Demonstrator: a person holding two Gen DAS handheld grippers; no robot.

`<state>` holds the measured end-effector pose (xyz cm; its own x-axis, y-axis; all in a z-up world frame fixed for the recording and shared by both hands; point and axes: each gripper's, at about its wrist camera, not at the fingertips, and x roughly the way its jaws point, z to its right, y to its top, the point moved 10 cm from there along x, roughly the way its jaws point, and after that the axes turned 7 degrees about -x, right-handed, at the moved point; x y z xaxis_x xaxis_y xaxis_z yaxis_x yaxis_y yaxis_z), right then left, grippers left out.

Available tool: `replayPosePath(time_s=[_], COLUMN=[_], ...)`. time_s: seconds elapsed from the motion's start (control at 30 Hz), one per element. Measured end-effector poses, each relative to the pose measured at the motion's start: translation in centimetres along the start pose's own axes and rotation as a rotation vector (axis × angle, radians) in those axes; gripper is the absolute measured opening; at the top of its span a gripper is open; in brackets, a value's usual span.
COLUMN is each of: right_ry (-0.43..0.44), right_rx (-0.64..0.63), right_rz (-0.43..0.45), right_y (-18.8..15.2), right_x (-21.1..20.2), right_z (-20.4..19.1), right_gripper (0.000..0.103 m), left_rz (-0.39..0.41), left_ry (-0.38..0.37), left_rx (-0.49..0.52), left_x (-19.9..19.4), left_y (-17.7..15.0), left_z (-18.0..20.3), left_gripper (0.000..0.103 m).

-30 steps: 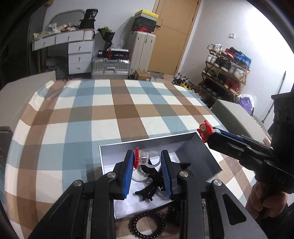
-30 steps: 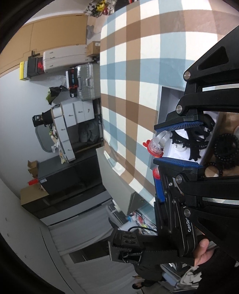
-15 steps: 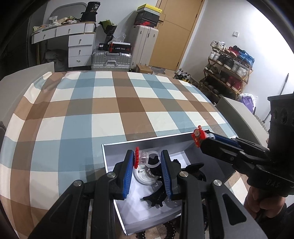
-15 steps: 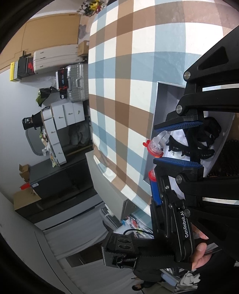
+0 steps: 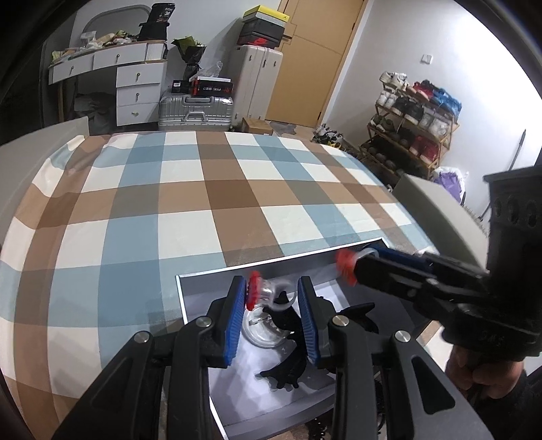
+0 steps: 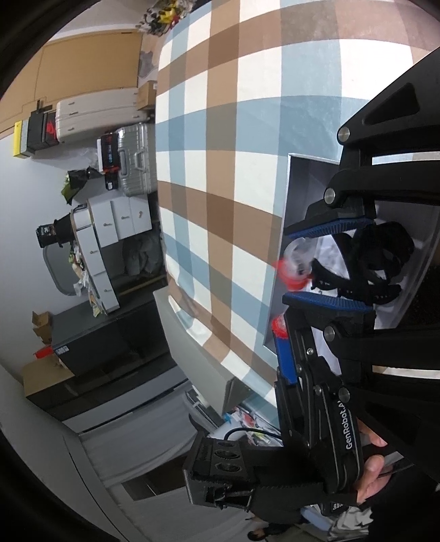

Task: Organize jewelry
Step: 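Carry both red-and-clear pieces into the silver box and open both grippers, then withdraw both grippers from the box back over the hair ties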

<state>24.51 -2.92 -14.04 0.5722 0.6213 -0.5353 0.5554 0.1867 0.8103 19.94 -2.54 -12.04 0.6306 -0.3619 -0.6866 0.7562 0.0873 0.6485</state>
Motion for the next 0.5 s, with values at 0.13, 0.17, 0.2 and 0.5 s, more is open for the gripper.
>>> replayPosePath(time_s=[0.13,0.17,0.2,0.5], right_ry=[-0.013,-0.018,-0.018,-0.042], right_rx=[0.004,0.002,0.001,-0.012], right_rz=[0.046,0.054,0.056,0.119], right_y=[0.4,0.4,0.5,0.8], right_x=[-1.0,-1.3,-1.4,-4.3], right_z=[0.1,0.1,0.1,-0.6], right_gripper=[0.065,0.065,0.065,0.080], left_rz=[0.002,0.016,0.026,0.056], left_ry=[-0.027,-0.023,-0.018,0.025], left_rx=[0.017,0.017,0.015,0.017], left_x=[-0.3,-0.6,-0.8,-2.2], left_y=[0.1,0.2,0.3,0.3], left_z=[0.7,0.7,0.7,0.6], left_gripper=[0.059,0.061,0.061,0.070])
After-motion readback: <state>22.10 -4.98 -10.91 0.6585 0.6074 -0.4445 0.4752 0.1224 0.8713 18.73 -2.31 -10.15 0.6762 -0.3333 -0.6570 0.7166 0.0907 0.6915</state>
